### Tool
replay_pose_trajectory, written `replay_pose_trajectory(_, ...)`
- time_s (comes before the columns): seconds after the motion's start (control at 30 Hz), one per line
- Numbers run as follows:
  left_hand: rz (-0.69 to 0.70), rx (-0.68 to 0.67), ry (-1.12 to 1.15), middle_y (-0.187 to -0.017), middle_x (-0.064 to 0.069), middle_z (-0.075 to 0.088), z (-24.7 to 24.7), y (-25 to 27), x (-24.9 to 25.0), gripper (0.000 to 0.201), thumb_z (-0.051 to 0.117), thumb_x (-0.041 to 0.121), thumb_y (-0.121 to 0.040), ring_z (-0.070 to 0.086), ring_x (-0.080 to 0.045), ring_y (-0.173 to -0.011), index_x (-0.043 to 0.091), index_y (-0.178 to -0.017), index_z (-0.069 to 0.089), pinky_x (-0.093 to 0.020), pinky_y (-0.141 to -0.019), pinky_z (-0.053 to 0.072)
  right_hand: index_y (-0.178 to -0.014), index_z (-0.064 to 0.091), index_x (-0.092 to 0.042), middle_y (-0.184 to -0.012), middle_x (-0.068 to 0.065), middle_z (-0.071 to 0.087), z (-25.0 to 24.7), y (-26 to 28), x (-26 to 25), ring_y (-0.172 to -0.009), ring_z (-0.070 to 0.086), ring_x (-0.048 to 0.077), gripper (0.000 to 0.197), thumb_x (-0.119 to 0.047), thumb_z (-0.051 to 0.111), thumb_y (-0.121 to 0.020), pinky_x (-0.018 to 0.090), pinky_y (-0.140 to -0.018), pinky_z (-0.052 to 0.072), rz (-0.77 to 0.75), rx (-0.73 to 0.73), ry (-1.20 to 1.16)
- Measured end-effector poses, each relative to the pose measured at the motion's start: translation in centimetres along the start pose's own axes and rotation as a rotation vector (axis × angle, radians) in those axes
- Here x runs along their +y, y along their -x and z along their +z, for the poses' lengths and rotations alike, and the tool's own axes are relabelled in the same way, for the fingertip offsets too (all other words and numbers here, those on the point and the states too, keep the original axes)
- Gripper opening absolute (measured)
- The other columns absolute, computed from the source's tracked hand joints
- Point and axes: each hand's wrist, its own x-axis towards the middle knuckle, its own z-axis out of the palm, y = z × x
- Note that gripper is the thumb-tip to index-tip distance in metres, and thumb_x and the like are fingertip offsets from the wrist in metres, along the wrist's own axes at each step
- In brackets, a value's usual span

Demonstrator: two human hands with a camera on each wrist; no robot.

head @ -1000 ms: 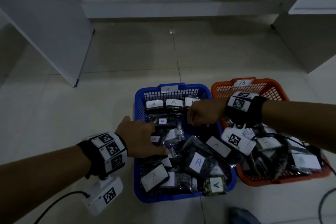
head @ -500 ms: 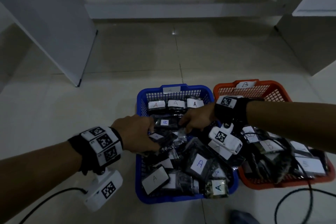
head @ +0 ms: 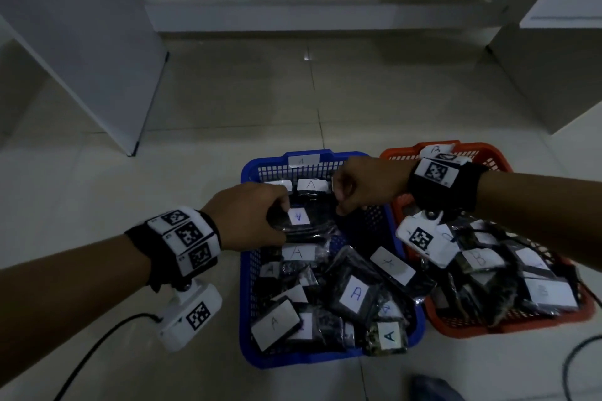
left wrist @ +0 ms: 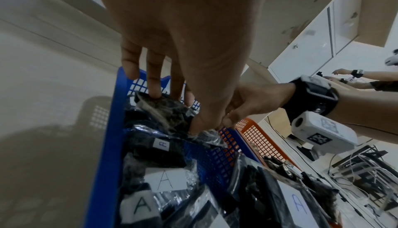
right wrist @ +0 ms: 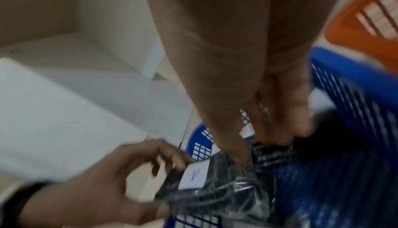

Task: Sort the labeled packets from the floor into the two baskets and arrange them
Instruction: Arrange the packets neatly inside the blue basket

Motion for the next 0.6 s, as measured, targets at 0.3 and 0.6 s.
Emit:
replay_pose_trajectory(0.3,0.195,0.038,0.172,-0.105,0.011,0.057,1.7,-4.9,1.6,0.028,0.081,0.028,-0.079,0.055,-0.008,-0.095,0.027,-0.098,0.06,-0.022,-0.077,0.047,-0.103,0.059,-0.024,-0.104,-0.005,0.063,0.9,1.4,0.6,-0.092,0.061,0.016,0.04,-0.038,0.085,-0.074,0.029,-0.073,0.051,-0.083,0.041,0.312)
replay_pose_trajectory(0.6,0.12,-0.465,-0.27,-0.15,0.0,0.036,3.4,-5.4,-0.4,0.04,0.05,0.035,-0.101,0.043,-0.022,-0.132,0.03,-0.141,0.052,-0.036,-0.105,0.042,-0.116,0.062,-0.014,-0.122,0.004,0.053,2.1,1.2,2.5,-0.091,0.048,0.014,0.042,-0.034,0.078,-0.083,0.028,-0.072,0.042,-0.078,0.038,0.506)
